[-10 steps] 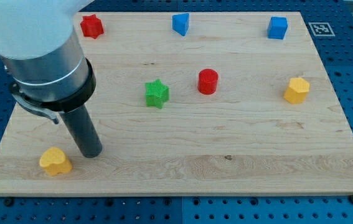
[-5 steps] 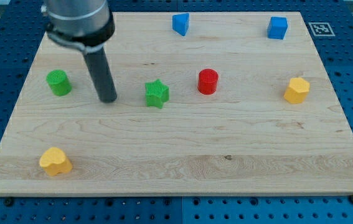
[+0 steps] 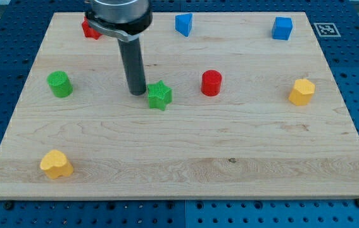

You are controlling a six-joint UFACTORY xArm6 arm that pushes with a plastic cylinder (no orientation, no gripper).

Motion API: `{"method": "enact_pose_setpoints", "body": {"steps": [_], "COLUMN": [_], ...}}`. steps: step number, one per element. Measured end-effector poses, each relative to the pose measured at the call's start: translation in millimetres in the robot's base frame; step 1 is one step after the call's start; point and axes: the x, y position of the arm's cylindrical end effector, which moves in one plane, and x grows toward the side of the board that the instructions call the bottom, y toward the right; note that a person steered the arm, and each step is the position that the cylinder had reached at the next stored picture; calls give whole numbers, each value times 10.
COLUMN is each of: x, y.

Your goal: Push the green star to the bottom center of the board

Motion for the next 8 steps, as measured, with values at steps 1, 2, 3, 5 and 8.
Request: {"method": "enact_pose_setpoints", "body": {"steps": [1, 2, 3, 5, 8], "x": [40, 40, 109, 242, 454], "y": [210, 341, 583, 931, 1258]}}
